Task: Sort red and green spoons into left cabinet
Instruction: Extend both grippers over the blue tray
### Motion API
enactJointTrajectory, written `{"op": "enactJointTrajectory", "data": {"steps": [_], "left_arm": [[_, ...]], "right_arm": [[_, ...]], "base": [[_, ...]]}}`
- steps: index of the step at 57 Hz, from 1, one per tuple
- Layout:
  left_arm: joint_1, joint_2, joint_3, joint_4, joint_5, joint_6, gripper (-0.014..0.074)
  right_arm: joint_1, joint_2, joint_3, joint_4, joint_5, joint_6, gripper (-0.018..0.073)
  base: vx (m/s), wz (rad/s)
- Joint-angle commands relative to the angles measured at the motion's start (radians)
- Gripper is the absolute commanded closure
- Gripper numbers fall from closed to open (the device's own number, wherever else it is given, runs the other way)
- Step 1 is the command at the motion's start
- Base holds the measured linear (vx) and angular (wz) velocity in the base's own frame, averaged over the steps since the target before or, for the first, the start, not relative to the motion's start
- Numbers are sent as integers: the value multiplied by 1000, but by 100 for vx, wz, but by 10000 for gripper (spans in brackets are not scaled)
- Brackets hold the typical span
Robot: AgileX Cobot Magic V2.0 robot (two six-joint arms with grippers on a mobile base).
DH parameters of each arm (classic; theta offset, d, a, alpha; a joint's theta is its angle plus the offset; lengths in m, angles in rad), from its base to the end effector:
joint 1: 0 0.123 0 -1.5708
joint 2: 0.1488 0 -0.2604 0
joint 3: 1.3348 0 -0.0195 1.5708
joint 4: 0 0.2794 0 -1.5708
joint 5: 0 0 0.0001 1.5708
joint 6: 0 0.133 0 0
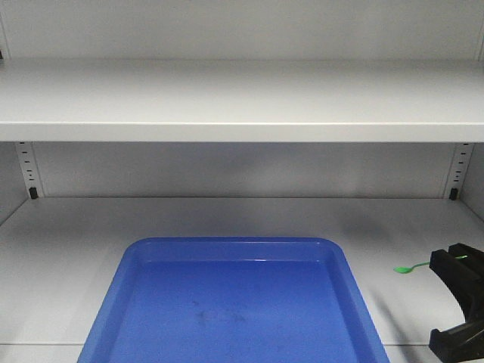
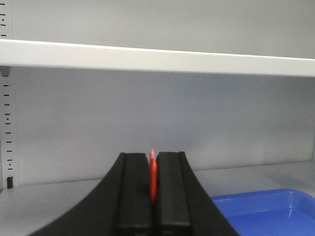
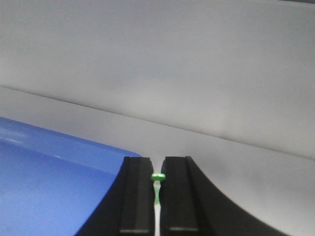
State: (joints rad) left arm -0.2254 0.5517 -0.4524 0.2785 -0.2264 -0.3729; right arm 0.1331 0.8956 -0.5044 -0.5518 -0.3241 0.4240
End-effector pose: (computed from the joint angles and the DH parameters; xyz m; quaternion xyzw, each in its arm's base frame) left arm 0.2033 -0.0550 0.3340 0.0630 0.6277 -0.1453 0.7622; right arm 0.2673 0.0581 0.2797 -0.1425 0.7016 0.0700 0.6947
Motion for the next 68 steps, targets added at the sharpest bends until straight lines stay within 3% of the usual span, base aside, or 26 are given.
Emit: {"op": "enactJointTrajectory", "data": {"steps": [1,17,25,29,37,41,50,58,68], "left_arm": [[-4,2,-29,-10,-80,2,603],[-4,19,-30,-9,-97,-2,603],[-16,69,-30,-1,-165,-38,603],[-41,101,-31,34,-211,-97,603],[-93,181,-54,240,-253,-185,603],[-115,229,-82,290,-261,-239,603],[-167,367,-179,304,-265,-266,603],[-235,509,-268,304,-267,-267,603],[-306,655,-341,297,-292,-271,601]], "right_arm": [[-2,-9,-28,6,-85,-2,538],[-2,-9,-28,5,-109,-2,538],[-2,1,-30,-34,-178,9,538],[-2,10,-33,-56,-179,59,536],[-1,43,-33,-139,-211,135,533],[-1,61,-33,-203,-256,169,533],[-1,118,-33,-307,-356,266,531],[6,170,-66,-311,-404,287,529],[137,232,-187,-310,-343,286,522]], "base": [[0,0],[0,0],[0,0],[0,0],[0,0],[0,0],[0,0],[0,0],[0,0]]}}
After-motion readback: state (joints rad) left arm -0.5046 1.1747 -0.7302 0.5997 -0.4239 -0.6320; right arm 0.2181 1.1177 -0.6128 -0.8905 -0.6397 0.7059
